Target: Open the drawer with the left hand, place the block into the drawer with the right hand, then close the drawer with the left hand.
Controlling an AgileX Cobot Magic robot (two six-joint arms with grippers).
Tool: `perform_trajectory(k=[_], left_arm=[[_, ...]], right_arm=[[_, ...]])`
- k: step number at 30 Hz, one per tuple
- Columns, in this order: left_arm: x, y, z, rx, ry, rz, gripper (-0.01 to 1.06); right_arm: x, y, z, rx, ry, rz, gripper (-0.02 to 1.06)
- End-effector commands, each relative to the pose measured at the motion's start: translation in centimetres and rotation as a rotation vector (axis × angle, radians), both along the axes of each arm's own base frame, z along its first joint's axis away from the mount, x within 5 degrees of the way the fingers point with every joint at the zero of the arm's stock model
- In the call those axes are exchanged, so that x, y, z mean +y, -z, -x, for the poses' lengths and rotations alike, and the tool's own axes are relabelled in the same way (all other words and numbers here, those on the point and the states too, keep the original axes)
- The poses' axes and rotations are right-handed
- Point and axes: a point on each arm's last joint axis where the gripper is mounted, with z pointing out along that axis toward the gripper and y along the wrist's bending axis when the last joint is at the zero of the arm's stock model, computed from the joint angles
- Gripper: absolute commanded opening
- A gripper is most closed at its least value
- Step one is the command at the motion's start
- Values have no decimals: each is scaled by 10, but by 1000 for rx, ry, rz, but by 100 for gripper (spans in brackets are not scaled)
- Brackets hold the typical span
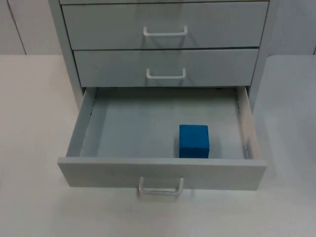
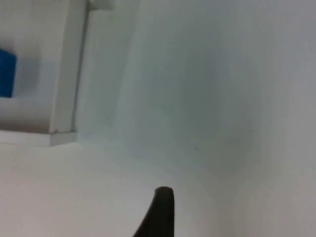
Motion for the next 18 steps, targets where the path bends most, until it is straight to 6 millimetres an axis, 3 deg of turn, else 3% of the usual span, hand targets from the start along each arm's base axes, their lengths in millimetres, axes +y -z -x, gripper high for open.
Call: perform_trajectory(k=[1,9,18], left_arm=[[0,-1,0,-13,-1,7,103],[-1,-1,1,-11,15,6,103],[-9,-1,1,-19,114,29,103]], right_arm=[[-10,0,4,17,9,6,77],[-40,-1,3,14,113,-21,77],[-40,-1,2,4,91,-8,77]])
